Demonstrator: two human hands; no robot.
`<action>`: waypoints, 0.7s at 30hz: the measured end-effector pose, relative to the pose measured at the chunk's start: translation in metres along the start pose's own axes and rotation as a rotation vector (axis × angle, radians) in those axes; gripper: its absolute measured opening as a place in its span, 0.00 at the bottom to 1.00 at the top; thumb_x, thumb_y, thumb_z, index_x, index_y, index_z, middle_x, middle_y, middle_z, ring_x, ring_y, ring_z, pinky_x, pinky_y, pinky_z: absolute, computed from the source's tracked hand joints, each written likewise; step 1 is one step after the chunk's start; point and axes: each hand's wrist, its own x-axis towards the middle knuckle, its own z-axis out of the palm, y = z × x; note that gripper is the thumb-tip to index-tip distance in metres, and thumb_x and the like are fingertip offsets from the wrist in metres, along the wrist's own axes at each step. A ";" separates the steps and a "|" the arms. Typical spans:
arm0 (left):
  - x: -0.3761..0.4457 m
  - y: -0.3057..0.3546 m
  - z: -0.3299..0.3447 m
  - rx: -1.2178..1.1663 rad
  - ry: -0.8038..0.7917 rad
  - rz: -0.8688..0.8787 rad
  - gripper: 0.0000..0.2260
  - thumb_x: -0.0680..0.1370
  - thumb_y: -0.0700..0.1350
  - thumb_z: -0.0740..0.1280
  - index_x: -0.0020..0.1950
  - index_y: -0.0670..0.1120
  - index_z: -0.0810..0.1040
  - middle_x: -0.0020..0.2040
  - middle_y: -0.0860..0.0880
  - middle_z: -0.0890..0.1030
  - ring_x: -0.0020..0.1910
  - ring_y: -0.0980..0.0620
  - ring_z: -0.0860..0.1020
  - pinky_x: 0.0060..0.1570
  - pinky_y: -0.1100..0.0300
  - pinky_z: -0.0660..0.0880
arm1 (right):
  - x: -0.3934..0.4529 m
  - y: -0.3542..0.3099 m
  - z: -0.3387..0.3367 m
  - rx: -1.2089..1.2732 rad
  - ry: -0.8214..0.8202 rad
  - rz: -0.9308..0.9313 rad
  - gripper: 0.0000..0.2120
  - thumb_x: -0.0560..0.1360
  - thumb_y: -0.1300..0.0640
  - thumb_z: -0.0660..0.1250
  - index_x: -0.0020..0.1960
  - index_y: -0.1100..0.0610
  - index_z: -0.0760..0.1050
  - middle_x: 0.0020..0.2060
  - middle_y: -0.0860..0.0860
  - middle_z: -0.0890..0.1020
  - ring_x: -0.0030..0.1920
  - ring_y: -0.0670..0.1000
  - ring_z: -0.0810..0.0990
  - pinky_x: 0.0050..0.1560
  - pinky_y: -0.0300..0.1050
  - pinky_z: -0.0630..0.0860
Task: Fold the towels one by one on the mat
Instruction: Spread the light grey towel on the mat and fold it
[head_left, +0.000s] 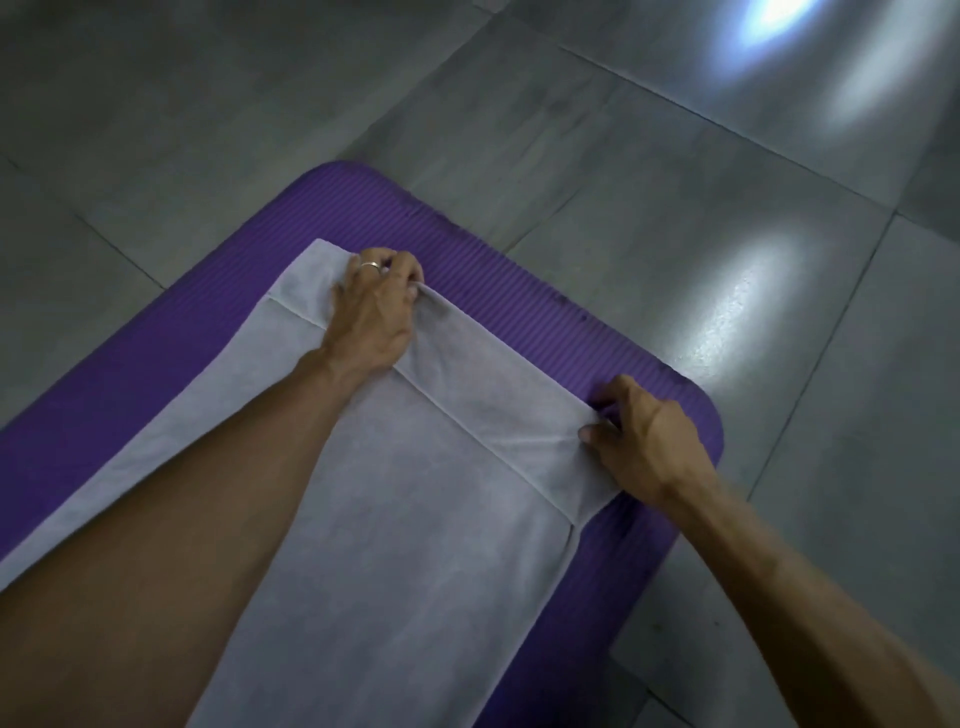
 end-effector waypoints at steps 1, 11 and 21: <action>0.006 0.006 0.000 -0.033 0.003 0.004 0.05 0.79 0.38 0.60 0.51 0.45 0.74 0.58 0.42 0.72 0.55 0.44 0.73 0.54 0.45 0.73 | 0.004 0.002 -0.006 0.016 0.013 0.001 0.13 0.77 0.53 0.66 0.60 0.54 0.71 0.52 0.52 0.81 0.49 0.55 0.79 0.50 0.47 0.74; -0.016 0.030 0.035 0.320 -0.285 -0.027 0.32 0.80 0.63 0.48 0.79 0.52 0.42 0.80 0.46 0.42 0.77 0.39 0.38 0.73 0.36 0.40 | -0.013 -0.025 0.053 -0.249 0.141 -0.357 0.34 0.79 0.38 0.47 0.79 0.57 0.52 0.78 0.59 0.53 0.78 0.61 0.50 0.76 0.59 0.48; 0.007 -0.012 0.008 0.329 -0.268 -0.062 0.22 0.83 0.55 0.48 0.78 0.55 0.54 0.80 0.48 0.51 0.77 0.36 0.44 0.72 0.35 0.45 | -0.038 0.044 0.021 -0.256 0.265 -0.131 0.28 0.80 0.41 0.49 0.70 0.57 0.69 0.64 0.57 0.76 0.62 0.60 0.74 0.62 0.60 0.68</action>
